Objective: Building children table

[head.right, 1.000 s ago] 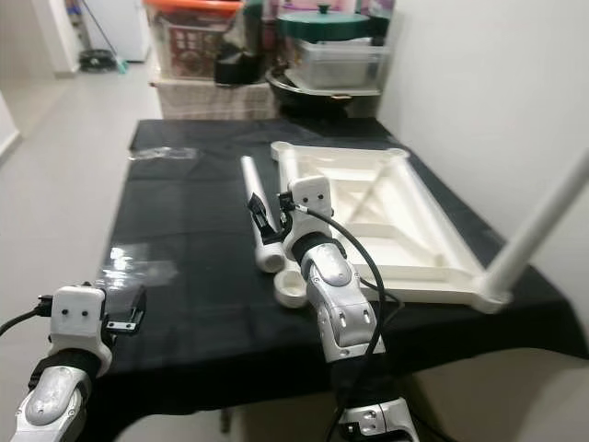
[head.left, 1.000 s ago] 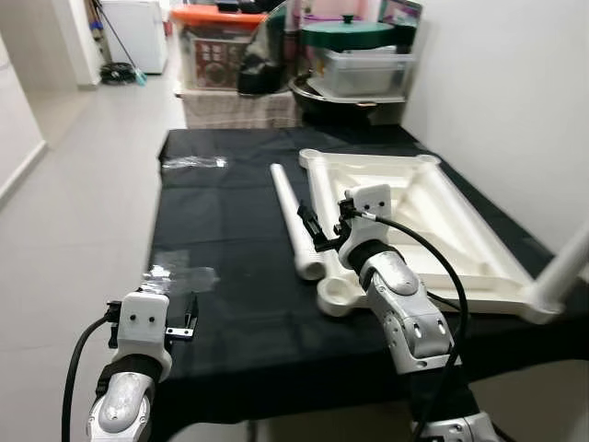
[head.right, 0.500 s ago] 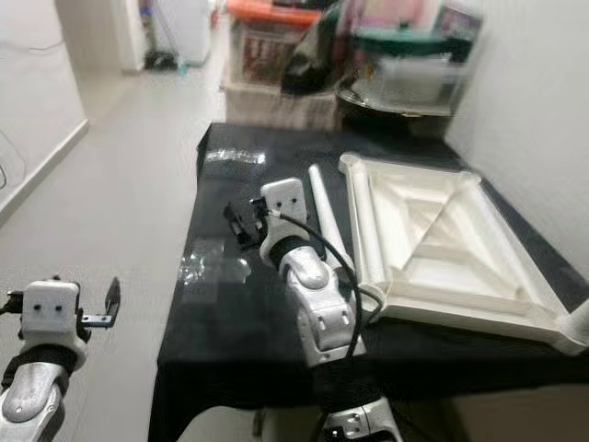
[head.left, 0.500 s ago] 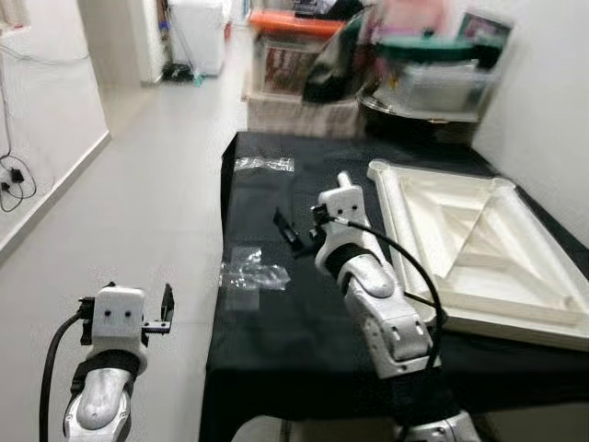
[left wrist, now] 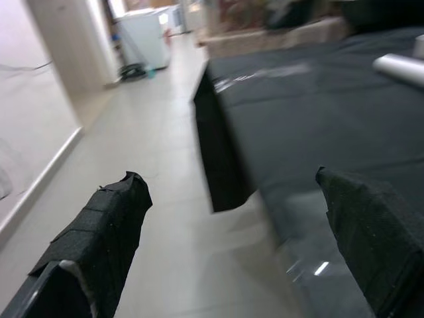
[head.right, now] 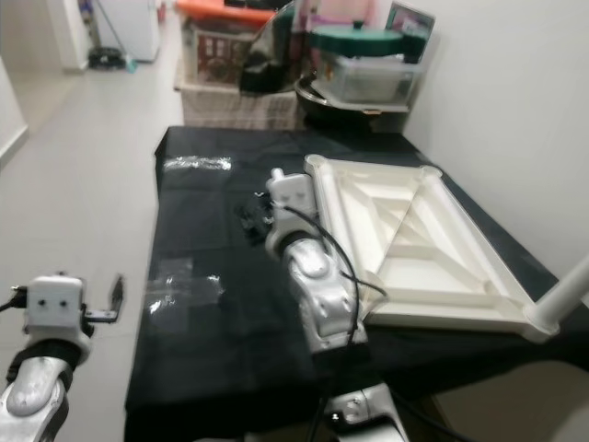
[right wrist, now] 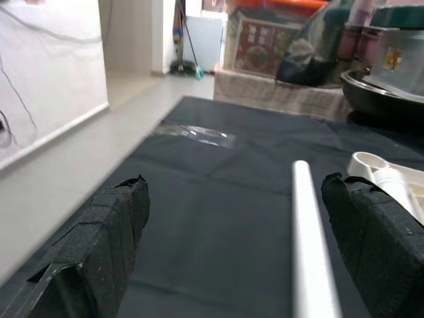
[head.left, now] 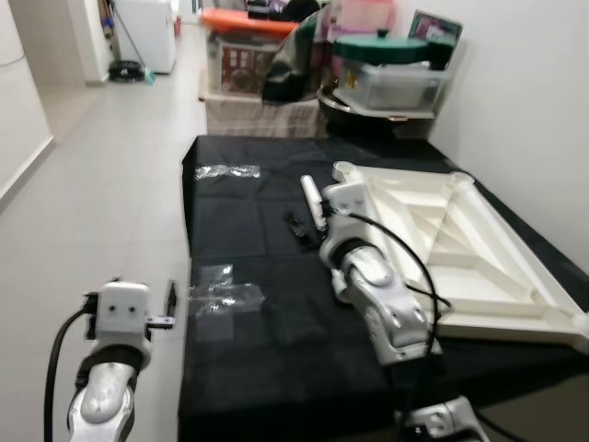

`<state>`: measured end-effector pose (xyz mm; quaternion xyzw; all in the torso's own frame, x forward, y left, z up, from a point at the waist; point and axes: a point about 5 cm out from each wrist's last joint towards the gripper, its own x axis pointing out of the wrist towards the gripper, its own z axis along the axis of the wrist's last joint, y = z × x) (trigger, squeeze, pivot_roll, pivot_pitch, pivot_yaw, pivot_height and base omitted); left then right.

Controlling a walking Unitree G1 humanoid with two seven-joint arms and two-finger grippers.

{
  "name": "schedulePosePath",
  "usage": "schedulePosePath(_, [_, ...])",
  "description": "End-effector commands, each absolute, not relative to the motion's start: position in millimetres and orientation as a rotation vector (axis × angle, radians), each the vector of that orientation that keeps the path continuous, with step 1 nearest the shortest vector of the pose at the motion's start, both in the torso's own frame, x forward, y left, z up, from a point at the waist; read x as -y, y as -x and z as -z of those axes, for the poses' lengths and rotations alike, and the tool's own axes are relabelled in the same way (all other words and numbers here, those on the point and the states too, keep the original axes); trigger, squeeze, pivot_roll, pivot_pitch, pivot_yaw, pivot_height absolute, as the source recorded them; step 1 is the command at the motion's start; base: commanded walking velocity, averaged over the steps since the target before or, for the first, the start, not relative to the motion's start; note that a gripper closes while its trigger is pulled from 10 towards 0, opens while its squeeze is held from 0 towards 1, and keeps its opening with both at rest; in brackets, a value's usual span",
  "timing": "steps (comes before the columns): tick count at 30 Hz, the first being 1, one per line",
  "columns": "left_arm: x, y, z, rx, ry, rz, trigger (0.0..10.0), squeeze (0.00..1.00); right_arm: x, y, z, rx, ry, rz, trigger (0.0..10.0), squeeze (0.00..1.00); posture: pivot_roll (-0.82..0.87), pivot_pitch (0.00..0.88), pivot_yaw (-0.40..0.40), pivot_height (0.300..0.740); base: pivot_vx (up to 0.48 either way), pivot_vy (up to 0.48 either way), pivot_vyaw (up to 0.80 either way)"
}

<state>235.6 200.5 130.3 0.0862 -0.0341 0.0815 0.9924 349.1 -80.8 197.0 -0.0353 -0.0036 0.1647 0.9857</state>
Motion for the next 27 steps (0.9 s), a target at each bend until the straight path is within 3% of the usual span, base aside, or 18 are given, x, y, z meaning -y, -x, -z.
schedulePosePath(1, [-195.3,-236.5,-127.7,0.061,-0.173,-0.140,10.0,0.00,93.4,-360.2,-194.2,-0.068,0.083,-0.289,10.0,0.00,0.08,0.000,-0.093,0.740,0.247,0.000,0.00])
schedulePosePath(12, [-193.7,-236.0,-126.7,0.058,-0.172,-0.142,10.0,0.00,107.3,-384.9,-195.9,-0.239,0.004,-0.266,10.0,0.00,0.08,0.000,-0.104,0.740,0.045,0.000,0.00])
schedulePosePath(27, [-190.9,-235.1,-125.7,0.062,-0.167,-0.143,10.0,0.00,132.1,-391.2,-136.0,-0.554,-0.017,-0.160,10.0,0.00,0.10,0.000,-0.122,0.740,0.000,0.000,0.00])
